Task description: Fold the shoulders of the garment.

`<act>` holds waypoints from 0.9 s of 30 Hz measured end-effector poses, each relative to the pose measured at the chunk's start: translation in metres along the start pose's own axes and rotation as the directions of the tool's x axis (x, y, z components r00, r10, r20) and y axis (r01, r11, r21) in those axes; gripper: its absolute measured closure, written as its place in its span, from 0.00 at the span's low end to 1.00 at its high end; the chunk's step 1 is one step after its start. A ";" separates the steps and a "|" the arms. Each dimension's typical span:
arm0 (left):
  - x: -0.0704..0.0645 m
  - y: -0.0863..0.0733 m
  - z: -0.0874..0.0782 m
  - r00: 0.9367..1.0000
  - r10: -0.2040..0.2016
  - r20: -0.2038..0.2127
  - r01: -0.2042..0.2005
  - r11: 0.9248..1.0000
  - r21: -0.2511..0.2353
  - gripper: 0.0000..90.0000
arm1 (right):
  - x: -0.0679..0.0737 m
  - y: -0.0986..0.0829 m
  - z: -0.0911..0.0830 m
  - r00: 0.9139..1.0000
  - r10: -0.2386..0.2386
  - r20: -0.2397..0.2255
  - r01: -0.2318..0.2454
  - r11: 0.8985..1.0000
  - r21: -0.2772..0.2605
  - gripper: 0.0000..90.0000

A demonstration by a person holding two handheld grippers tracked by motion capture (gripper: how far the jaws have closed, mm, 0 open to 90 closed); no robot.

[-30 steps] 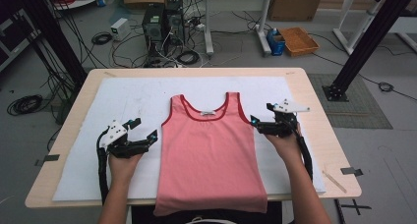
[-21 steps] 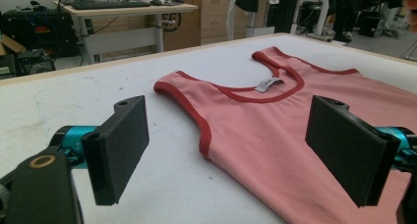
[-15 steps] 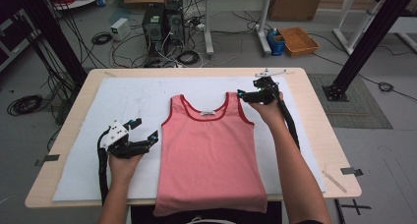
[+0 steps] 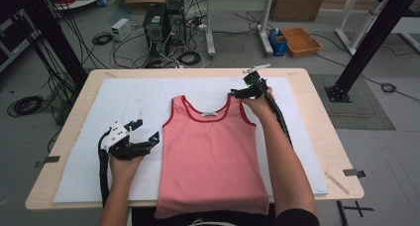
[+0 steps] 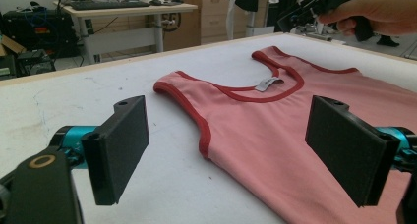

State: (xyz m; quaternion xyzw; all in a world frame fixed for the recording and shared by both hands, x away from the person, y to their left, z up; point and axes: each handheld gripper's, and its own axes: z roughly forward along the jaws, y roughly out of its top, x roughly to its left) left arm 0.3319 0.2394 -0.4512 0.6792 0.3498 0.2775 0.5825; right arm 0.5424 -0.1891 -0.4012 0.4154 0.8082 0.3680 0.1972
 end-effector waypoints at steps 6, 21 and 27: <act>0.000 0.000 0.000 1.000 0.004 0.001 -0.004 1.000 0.000 0.18 | 0.000 -0.007 0.029 1.000 0.022 -0.007 -0.022 0.998 0.061 0.21; -0.002 0.000 0.000 1.000 0.014 0.001 -0.014 1.000 0.002 0.18 | 0.010 -0.008 0.045 0.996 0.032 -0.083 -0.022 0.993 0.117 0.88; -0.001 0.000 0.000 1.000 0.014 0.003 -0.014 1.000 0.002 0.18 | 0.009 -0.005 0.037 0.995 0.028 -0.096 -0.017 0.993 0.113 0.91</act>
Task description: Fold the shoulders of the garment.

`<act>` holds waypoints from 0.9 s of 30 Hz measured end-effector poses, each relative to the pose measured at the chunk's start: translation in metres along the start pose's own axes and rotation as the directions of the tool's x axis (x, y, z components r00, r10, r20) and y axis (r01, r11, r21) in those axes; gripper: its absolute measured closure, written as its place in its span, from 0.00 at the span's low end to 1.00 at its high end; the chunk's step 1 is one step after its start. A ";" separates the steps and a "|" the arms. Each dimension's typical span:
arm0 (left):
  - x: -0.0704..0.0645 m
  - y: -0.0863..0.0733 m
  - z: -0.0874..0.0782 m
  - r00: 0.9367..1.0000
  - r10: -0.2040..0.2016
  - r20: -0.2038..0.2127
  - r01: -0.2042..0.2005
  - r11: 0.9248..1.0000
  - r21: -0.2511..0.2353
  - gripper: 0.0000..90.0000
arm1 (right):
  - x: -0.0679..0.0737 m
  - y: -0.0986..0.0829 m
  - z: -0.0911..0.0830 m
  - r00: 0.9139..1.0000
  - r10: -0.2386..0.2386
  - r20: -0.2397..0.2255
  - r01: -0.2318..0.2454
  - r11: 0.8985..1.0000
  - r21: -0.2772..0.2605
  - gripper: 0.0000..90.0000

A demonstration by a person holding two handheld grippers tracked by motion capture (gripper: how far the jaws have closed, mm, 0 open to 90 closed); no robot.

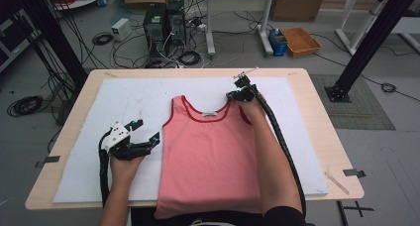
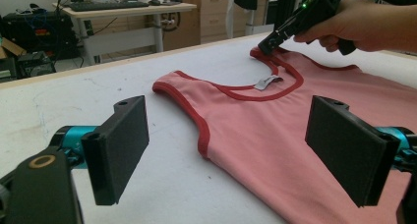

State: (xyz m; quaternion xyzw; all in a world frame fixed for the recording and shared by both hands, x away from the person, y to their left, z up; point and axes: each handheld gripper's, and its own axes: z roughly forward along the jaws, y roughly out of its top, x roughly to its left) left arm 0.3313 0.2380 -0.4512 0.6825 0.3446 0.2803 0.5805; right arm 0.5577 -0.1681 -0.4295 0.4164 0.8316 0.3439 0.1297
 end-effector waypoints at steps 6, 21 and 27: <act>0.000 0.000 0.000 1.000 0.004 -0.001 -0.004 1.000 0.000 0.18 | 0.005 0.004 -0.013 1.000 -0.029 -0.009 0.028 0.999 -0.042 0.92; -0.001 0.000 0.000 1.000 0.006 -0.002 -0.006 1.000 0.003 0.18 | 0.026 0.003 -0.052 0.995 -0.093 -0.022 0.090 0.990 -0.108 0.92; -0.001 0.000 0.000 1.000 0.006 -0.001 -0.006 1.000 0.002 0.18 | 0.040 -0.008 -0.068 0.991 -0.121 -0.050 0.112 0.983 -0.145 0.92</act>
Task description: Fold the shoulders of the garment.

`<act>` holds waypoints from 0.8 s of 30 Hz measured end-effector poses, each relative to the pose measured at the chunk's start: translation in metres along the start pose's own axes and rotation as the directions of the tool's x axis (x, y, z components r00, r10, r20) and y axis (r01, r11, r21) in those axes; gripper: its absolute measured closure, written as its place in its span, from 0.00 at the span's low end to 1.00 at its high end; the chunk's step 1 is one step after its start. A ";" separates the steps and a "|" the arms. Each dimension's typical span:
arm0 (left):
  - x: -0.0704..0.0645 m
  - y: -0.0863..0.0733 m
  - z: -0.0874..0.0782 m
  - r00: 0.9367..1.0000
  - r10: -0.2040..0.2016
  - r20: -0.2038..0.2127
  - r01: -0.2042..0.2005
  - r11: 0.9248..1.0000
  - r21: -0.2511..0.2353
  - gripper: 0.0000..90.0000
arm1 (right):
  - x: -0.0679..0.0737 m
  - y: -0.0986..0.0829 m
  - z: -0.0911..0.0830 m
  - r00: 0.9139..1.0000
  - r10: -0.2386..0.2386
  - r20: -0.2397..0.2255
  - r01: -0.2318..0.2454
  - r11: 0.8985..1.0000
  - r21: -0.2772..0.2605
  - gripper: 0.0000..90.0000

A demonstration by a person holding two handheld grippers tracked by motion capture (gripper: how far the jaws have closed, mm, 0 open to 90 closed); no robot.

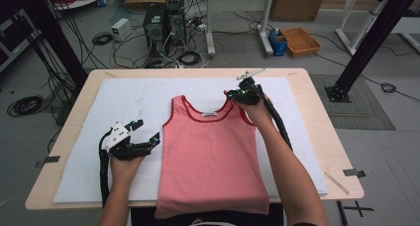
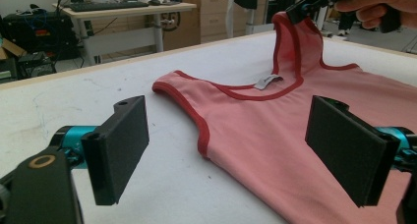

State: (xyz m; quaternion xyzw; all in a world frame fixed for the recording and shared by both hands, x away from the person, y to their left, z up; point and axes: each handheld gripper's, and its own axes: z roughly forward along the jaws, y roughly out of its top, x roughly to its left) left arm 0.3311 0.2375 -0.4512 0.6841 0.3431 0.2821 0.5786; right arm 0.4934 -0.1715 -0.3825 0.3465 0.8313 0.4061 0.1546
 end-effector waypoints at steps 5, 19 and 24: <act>0.000 0.000 0.000 1.000 0.000 0.000 0.000 1.000 0.000 0.18 | 0.013 -0.011 -0.016 1.000 -0.007 -0.027 0.006 0.999 -0.036 0.92; 0.000 0.000 0.000 1.000 0.008 -0.001 -0.008 1.000 0.003 0.18 | 0.054 -0.058 -0.051 0.997 -0.055 -0.057 0.048 0.992 -0.116 0.93; -0.001 0.000 0.001 1.000 0.011 0.001 -0.011 1.000 0.002 0.18 | 0.068 -0.078 -0.060 0.995 -0.072 -0.065 0.062 0.989 -0.138 0.94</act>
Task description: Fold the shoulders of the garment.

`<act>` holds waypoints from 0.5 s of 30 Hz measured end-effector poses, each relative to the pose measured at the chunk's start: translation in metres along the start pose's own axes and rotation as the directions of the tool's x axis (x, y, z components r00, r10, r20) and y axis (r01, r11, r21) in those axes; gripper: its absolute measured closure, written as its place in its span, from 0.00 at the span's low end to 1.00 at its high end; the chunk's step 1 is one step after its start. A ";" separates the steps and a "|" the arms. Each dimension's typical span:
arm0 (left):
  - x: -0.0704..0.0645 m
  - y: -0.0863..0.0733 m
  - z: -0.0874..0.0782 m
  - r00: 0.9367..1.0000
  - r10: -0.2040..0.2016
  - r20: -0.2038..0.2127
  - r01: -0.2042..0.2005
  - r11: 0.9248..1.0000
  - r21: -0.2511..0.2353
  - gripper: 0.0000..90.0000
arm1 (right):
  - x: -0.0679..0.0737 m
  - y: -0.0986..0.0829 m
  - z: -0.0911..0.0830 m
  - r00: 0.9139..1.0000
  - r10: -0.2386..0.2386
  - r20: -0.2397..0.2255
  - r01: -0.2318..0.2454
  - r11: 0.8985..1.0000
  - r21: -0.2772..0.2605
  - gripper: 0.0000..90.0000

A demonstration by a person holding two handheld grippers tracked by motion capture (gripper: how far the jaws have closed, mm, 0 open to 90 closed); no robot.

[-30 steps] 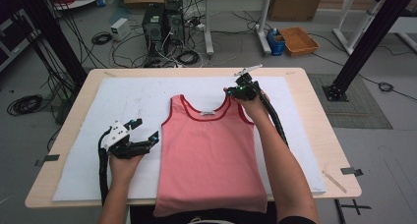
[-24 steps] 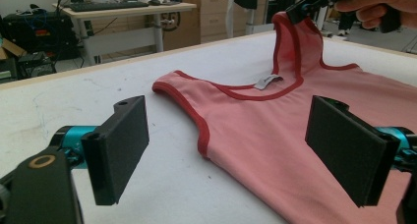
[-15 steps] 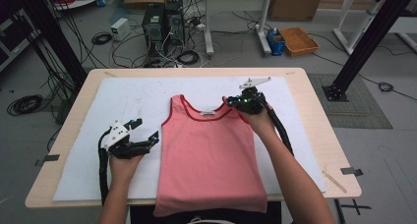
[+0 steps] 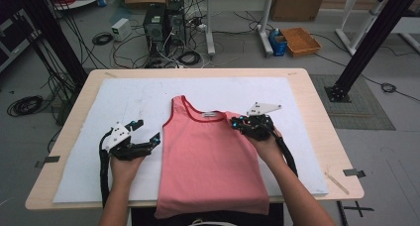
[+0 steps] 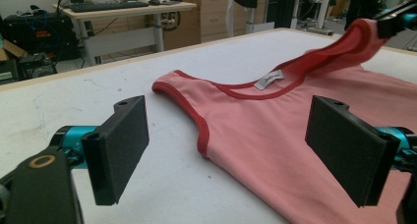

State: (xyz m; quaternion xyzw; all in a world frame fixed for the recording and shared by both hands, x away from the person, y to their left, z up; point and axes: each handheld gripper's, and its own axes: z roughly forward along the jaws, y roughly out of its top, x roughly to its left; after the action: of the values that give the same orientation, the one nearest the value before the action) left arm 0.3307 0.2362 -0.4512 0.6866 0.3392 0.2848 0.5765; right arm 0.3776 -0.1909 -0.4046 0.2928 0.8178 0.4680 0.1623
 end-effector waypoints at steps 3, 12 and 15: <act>0.000 0.000 0.000 1.000 -0.001 -0.002 0.001 1.000 -0.001 0.18 | 0.007 -0.011 -0.005 1.000 0.003 -0.008 -0.003 1.000 -0.002 0.94; 0.000 0.000 0.000 1.000 0.001 -0.003 -0.001 1.000 0.000 0.18 | 0.027 -0.035 -0.011 1.000 -0.024 -0.016 0.024 0.999 0.023 0.94; 0.000 0.000 0.000 1.000 0.003 -0.004 -0.003 1.000 0.001 0.18 | 0.032 -0.045 -0.012 1.000 -0.016 -0.023 0.016 1.000 0.022 0.92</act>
State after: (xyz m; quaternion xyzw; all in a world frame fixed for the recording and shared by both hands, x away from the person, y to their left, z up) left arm 0.3305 0.2359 -0.4512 0.6869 0.3394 0.2867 0.5751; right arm 0.3318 -0.1961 -0.4370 0.2826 0.8271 0.4609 0.1534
